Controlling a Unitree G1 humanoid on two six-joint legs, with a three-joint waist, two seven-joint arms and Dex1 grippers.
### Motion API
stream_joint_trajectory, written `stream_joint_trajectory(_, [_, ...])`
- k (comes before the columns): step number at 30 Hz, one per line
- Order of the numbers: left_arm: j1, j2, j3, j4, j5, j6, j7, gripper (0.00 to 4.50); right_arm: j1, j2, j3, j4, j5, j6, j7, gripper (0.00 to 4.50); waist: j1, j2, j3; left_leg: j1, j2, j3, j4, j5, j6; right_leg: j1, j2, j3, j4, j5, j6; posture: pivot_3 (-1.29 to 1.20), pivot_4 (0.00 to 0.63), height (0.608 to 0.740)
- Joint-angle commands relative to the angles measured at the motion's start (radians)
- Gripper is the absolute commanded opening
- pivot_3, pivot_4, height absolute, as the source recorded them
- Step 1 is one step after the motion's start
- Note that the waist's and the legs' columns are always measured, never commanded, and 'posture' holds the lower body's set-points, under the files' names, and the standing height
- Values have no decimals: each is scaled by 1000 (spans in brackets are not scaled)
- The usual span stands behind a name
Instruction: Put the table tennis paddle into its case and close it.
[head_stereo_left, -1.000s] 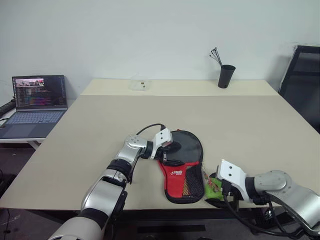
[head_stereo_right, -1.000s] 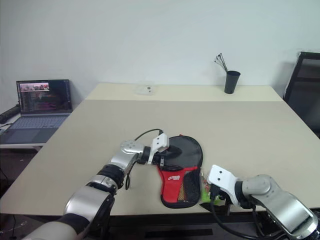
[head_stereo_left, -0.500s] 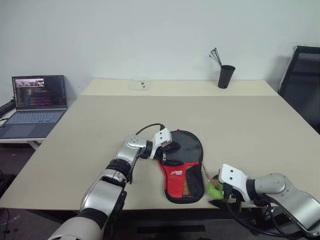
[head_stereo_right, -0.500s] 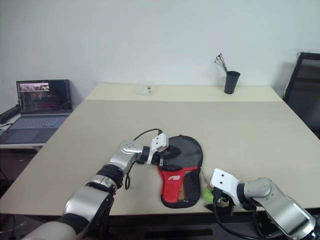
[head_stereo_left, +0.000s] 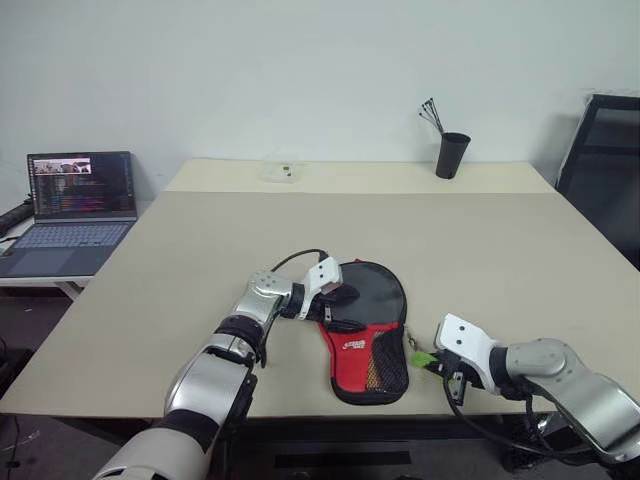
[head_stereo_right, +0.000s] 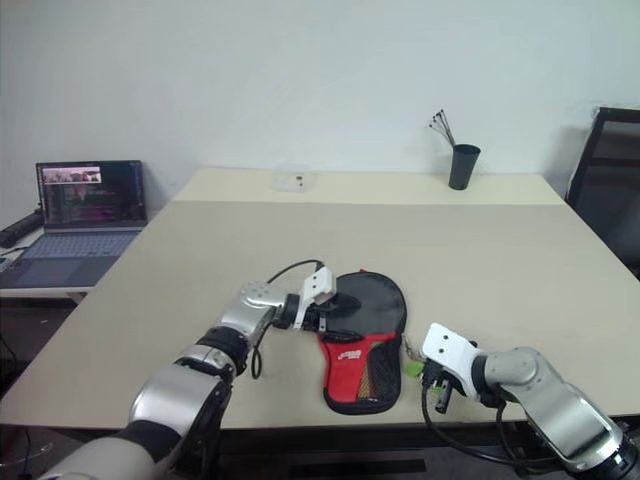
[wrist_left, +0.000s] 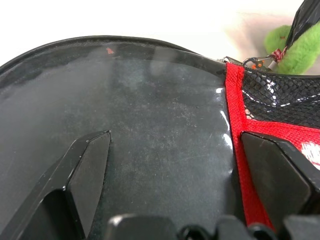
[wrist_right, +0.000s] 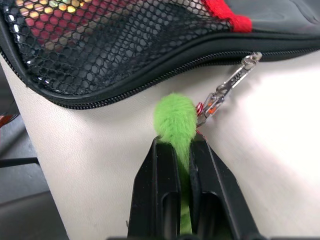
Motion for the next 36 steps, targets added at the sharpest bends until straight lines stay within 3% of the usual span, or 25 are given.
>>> stream_joint_trajectory(1, [23, -19, -25, 46, 54, -3, 25, 4500, 0, -28, -67, -42, 15, 27, 5, 13, 1, 0, -1, 0, 0, 0, 0, 0, 0, 0, 0, 0, 0, 0, 0, 0, 150, 740])
stream_joint_trajectory(15, [39, -50, -32, 73, 75, 40, 50, 4500, 98, -180, -110, -255, 64, 58, 106, 13, 20, 2, -5, 4, 0, -2, 1, 0, 0, 9, -1, -2, -5, 0, 1, 0, 150, 740])
stream_joint_trajectory(24, [42, -57, -31, 81, 79, 53, 68, 4500, 142, -234, -24, -358, 32, 11, 120, 13, 23, 2, -6, 7, -2, -2, 1, -1, 0, 13, -6, -5, -7, -2, -3, 0, 150, 740])
stream_joint_trajectory(36, [33, -39, -38, 82, 93, 52, 68, 4500, 193, -276, -87, -493, 224, 42, 237, 13, 22, 1, -7, 8, -1, -2, 1, -4, -6, 14, -6, -6, -7, -3, -4, 0, 150, 740])
